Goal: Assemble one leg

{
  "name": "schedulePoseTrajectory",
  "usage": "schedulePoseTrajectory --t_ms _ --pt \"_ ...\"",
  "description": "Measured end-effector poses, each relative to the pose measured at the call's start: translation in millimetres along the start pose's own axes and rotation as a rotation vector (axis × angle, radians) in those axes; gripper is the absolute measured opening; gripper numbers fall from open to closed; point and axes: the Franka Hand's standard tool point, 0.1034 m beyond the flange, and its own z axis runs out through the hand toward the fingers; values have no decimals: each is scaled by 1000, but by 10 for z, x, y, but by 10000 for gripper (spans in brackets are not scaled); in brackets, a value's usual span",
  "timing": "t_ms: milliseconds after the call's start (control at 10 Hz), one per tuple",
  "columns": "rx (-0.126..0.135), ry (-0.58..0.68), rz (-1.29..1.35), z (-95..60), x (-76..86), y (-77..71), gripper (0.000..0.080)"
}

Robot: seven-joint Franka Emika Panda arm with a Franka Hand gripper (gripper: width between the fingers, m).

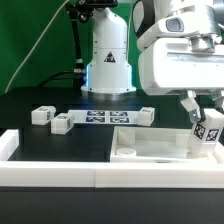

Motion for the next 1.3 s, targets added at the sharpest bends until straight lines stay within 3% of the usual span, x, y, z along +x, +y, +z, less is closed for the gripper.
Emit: schedulePoseTrajectory --t_ms 300,500,600,700,1300 --pt "-3 12 2 -6 -8 -7 294" --pt "-3 12 1 -6 -8 -7 531" --pt "-3 12 1 -6 -8 -7 531" --pt "-3 12 1 -6 -8 -7 632" --pt "-7 7 -7 -52 26 37 649"
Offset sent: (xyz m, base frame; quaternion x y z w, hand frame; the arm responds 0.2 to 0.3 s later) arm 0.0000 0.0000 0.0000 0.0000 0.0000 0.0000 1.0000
